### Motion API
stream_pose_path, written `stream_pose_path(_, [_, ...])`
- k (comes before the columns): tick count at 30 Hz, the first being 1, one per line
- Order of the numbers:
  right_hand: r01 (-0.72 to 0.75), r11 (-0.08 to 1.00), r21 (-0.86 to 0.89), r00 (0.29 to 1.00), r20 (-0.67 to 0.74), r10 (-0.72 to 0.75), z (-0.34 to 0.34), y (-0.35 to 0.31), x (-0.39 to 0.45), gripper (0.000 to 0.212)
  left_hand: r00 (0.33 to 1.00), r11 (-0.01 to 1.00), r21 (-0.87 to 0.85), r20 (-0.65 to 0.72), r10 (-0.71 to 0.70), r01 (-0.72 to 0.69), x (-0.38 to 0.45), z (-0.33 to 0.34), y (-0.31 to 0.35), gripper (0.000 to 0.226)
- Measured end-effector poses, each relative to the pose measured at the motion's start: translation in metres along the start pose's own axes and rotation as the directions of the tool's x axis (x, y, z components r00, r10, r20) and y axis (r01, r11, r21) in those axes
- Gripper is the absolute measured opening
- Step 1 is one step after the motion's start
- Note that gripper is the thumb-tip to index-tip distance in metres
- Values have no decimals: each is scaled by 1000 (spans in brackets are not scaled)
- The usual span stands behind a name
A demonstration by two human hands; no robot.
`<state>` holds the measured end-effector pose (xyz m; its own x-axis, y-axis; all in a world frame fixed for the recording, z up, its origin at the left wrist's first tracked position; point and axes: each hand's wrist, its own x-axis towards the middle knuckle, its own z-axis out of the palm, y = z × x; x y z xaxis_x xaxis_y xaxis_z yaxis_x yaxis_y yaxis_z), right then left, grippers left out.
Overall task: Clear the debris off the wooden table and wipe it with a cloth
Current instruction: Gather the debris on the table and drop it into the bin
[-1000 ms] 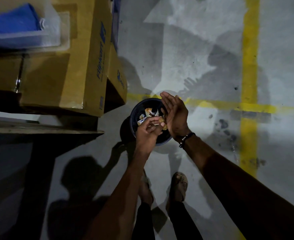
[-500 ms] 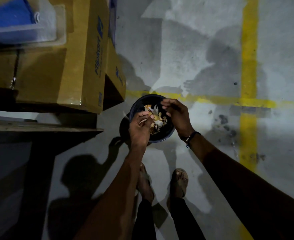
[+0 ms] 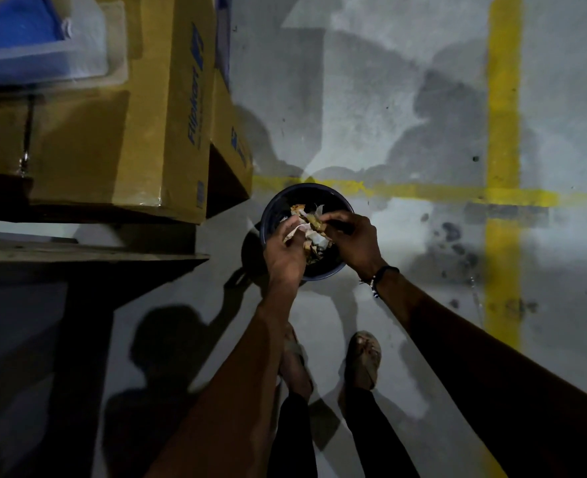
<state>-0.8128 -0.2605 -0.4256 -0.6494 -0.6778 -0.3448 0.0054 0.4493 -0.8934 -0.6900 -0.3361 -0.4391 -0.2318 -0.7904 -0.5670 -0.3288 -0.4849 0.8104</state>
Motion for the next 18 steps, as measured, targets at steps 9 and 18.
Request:
stream_pose_path(9, [-67, 996, -60, 998, -10, 66, -15, -11, -6, 36, 997, 997, -45, -38, 62, -63, -11, -11, 14, 34])
stream_pose_path(18, [47, 994, 94, 996, 71, -54, -34, -119, -70, 12, 994, 982, -156, -63, 93, -102, -105, -41, 107, 18])
